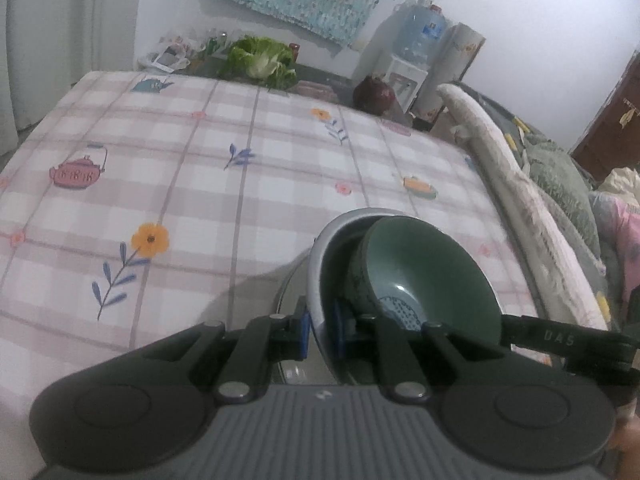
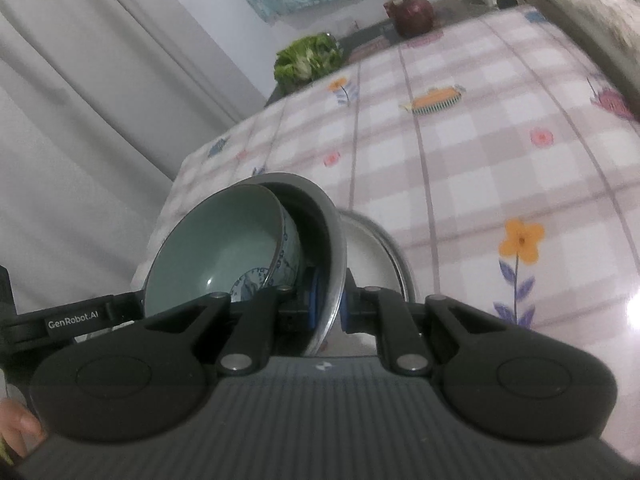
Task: Organize plates and bowls
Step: 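Lower the steel bowl onto the white plate and open both grippers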
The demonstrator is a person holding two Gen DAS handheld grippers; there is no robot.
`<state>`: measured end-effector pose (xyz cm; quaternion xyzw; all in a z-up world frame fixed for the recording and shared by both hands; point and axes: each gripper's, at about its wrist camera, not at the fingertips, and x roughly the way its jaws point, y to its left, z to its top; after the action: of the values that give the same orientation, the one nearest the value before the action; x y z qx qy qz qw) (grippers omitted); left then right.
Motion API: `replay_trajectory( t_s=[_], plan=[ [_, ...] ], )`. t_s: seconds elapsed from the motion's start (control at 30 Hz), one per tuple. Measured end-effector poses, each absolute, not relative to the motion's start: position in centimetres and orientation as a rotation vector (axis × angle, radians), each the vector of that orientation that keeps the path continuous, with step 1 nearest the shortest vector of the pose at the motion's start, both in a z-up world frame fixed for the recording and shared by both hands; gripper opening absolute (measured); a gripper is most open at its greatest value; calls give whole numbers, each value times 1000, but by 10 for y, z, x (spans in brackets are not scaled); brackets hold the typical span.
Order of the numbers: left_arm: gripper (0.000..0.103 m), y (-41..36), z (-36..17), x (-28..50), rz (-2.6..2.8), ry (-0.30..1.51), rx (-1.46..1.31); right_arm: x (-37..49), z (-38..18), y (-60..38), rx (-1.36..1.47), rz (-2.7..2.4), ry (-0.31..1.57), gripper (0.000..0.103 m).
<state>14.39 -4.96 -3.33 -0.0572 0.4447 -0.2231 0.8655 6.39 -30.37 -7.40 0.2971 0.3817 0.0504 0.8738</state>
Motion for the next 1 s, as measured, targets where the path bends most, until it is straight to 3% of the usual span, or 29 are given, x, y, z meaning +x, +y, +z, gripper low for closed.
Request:
replay_trajectory(
  t_s=[0.23, 0.53, 0.6, 0.67, 0.7, 0.9, 0.93, 1.0],
  plan=[
    [13, -52, -49, 139, -464, 954, -115, 58, -88, -302, 598, 78, 816, 11],
    [18, -56, -42, 131, -444, 855, -76, 55, -92, -302, 574, 64, 777, 11],
    [26, -57, -37, 127, -432, 822, -51, 55, -92, -302, 566, 61, 767, 11],
    [42, -57, -31, 123, -409, 791, -24, 55, -91, -300, 548, 57, 764, 12],
    [57, -54, -28, 122, -415, 777, -29, 55, -90, -299, 536, 52, 766, 12],
    [77, -39, -13, 107, -407, 722, -52, 42, -80, -305, 541, 43, 730, 18],
    [80, -36, -10, 103, -407, 709, -54, 39, -77, -307, 542, 37, 720, 22],
    [83, -32, -5, 97, -407, 693, -53, 30, -70, -310, 527, -13, 699, 49]
  ],
)
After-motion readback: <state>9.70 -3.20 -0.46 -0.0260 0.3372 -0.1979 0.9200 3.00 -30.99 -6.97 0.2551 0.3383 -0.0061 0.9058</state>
